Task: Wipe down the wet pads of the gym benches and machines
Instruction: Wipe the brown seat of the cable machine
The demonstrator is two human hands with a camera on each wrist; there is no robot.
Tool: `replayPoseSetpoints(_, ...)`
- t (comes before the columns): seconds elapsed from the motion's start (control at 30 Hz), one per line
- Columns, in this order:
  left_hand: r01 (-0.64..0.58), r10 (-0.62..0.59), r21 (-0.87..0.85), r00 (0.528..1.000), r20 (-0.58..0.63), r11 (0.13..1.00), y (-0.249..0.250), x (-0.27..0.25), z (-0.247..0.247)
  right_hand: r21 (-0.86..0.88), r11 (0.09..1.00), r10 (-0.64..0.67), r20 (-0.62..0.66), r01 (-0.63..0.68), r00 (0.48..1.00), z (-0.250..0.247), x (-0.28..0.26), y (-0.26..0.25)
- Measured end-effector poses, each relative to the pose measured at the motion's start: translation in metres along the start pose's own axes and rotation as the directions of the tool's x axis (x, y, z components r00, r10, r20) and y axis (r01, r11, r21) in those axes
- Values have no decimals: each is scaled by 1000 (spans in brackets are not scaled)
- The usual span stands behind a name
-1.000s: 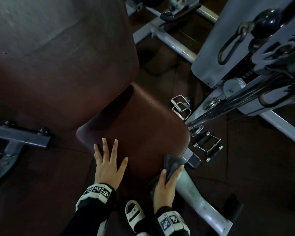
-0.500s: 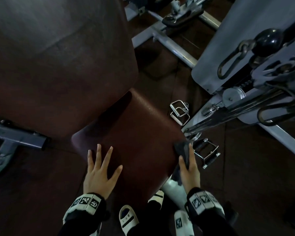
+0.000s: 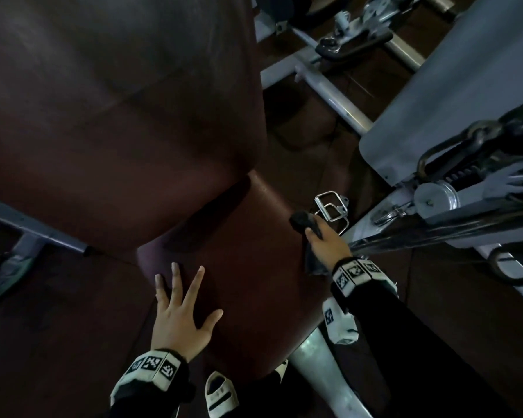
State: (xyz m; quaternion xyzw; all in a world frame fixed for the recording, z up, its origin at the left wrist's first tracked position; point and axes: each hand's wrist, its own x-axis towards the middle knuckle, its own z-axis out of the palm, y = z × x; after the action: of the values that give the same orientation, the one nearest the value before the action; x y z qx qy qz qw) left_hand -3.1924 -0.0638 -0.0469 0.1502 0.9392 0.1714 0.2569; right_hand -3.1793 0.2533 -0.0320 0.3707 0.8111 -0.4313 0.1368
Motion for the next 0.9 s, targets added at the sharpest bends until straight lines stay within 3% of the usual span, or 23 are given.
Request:
replayPoseSetpoints(0.17,-28,27,-24,999,-37,999,-6,1,4,53,998,-38,-36,40,999,-1,-8,9)
replayPoseSetpoints(0.3,-37,34,-48,997,-65,998,-6,1,6,171,985,28,-49,-19,998,-6,-22,20)
replayPoseSetpoints(0.4,-43,40,-57,998,-53,997,-6,1,6,94,995,27,-25,-25,999,-4,-3,2)
replayPoseSetpoints(0.67,-37,35,-41,998,-55,998,-8,2,9,-165,980,-90,114,108,989,28,97,-96)
replayPoseSetpoints(0.9,-26,24,-33,998,-49,999,-8,2,9,-166,972,-144,151,169,978,24,101,-108)
